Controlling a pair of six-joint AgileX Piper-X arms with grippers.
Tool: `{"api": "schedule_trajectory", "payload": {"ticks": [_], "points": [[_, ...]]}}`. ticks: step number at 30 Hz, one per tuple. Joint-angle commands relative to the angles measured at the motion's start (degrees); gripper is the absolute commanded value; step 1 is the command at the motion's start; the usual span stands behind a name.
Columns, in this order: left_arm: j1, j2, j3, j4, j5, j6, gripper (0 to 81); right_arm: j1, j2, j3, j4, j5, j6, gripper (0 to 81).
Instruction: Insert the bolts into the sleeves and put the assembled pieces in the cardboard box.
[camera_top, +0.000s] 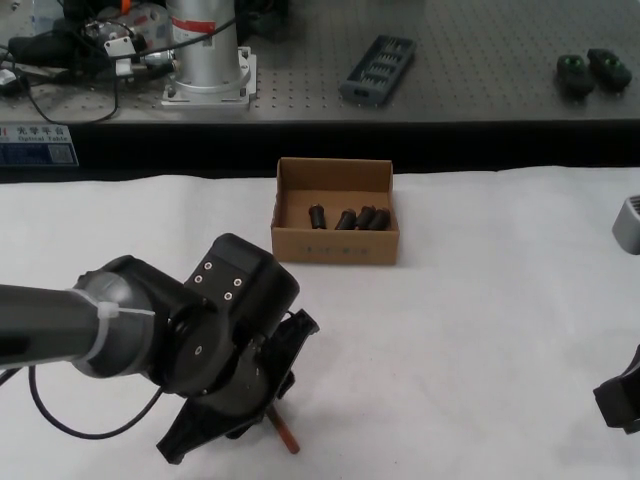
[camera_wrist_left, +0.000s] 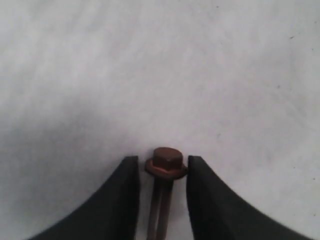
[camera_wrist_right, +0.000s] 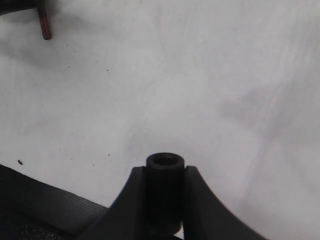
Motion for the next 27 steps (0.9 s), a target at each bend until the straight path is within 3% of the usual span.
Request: {"api": "schedule_trajectory", "payload": {"ticks": [1, 9, 17, 23, 27], "points": [[-0.06, 2.16, 0.26, -0.09, 4.05, -1.08, 3.2, -0.11, -0.48, -0.18, 0.02, -0.37, -0.69, 2.8], [-0.06, 1.93, 0.26, -0.09, 9.69, -0.86, 0.6, -0.11, -0.48, -0.18, 0.02, -0.37, -0.69, 2.8], [2.36, -2.85, 0.26, -0.09, 10.48, 13.92, 0.6, -0.11, -0.48, -0.18, -0.24, -0.89, -0.65, 2.8], [7.66, -8.95, 0.26, -0.78, 9.82, 24.4, 0.6, -0.11, -0.34, -0.18, -6.24, -10.38, -0.65, 2.8], [11.45, -13.44, 0.26, -4.76, 13.4, 27.73, 0.6, -0.11, -0.16, -0.18, -14.37, -16.5, -0.65, 2.8]]}}
